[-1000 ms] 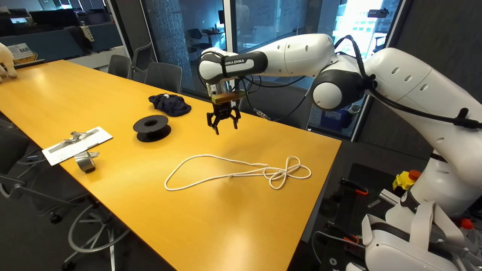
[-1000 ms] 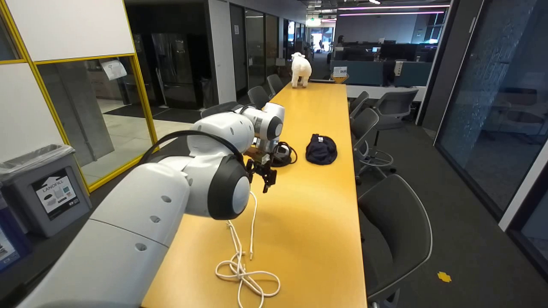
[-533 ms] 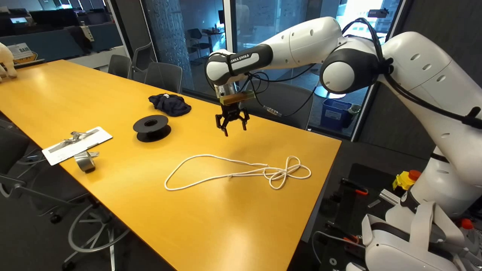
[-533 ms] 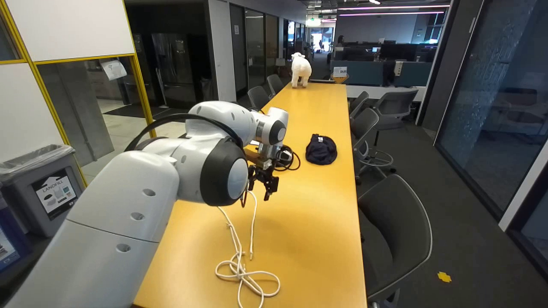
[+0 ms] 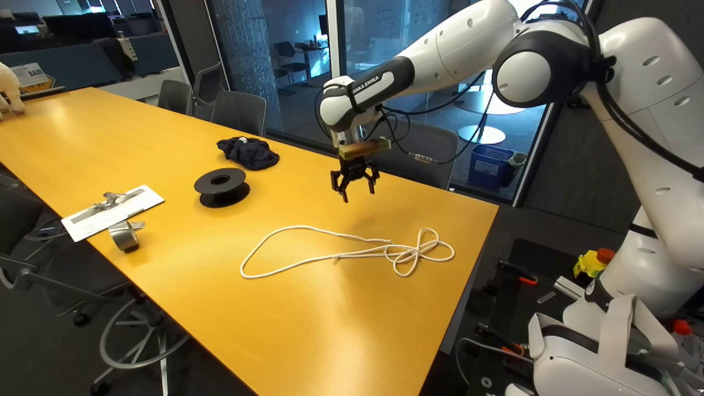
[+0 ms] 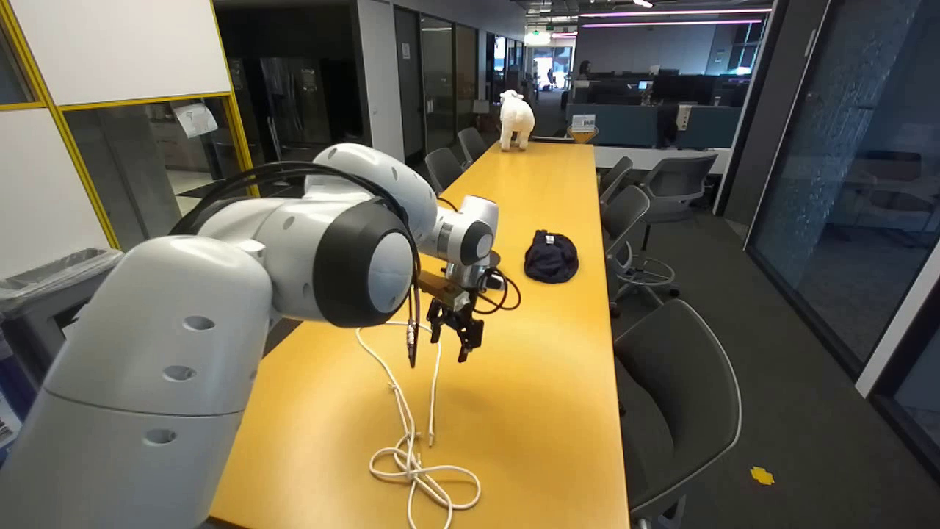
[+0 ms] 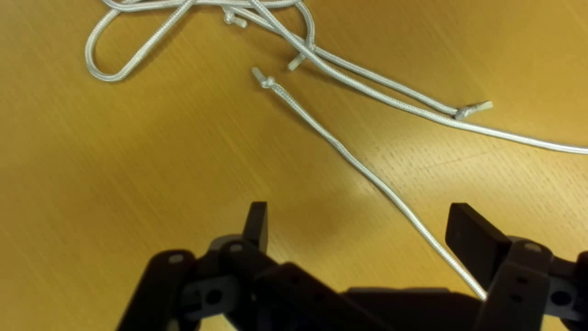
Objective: Straighten out the string
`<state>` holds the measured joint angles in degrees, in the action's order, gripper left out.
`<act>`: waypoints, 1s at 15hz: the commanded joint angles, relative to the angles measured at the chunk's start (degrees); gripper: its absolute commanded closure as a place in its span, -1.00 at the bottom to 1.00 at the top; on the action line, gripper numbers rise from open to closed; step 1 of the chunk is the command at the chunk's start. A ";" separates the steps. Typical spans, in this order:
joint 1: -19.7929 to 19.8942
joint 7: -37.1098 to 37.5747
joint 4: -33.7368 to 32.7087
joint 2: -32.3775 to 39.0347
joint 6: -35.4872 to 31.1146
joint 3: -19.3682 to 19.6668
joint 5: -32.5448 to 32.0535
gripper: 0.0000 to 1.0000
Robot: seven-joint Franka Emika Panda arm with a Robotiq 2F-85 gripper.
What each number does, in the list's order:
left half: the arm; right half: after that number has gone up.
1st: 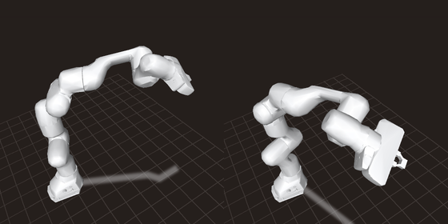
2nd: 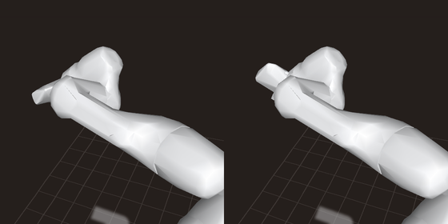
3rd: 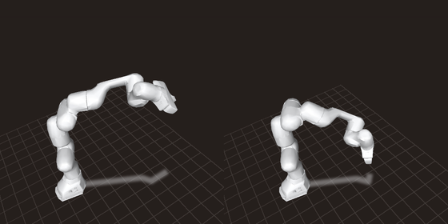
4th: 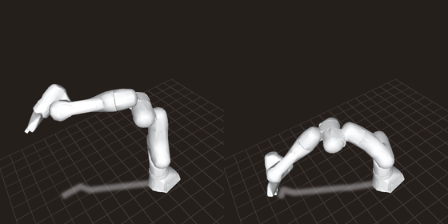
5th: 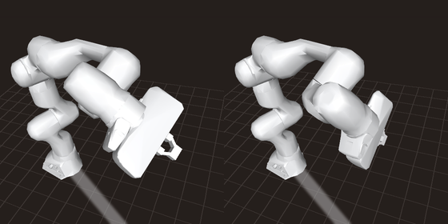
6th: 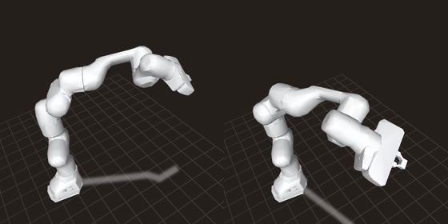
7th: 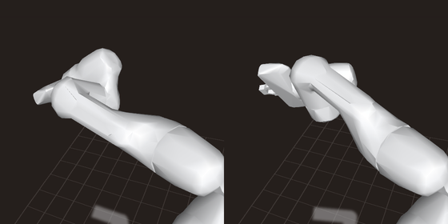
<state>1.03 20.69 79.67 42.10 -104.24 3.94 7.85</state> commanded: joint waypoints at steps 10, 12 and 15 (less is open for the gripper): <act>-0.34 -4.06 39.91 -23.55 -18.60 1.05 -3.08 -1.00; -0.24 -3.97 46.06 -27.13 -21.54 1.11 -3.13 -1.00; -0.29 -1.05 55.56 -32.59 -26.93 1.84 -3.49 -1.00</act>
<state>1.03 17.68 124.01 17.68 -125.26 4.86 5.60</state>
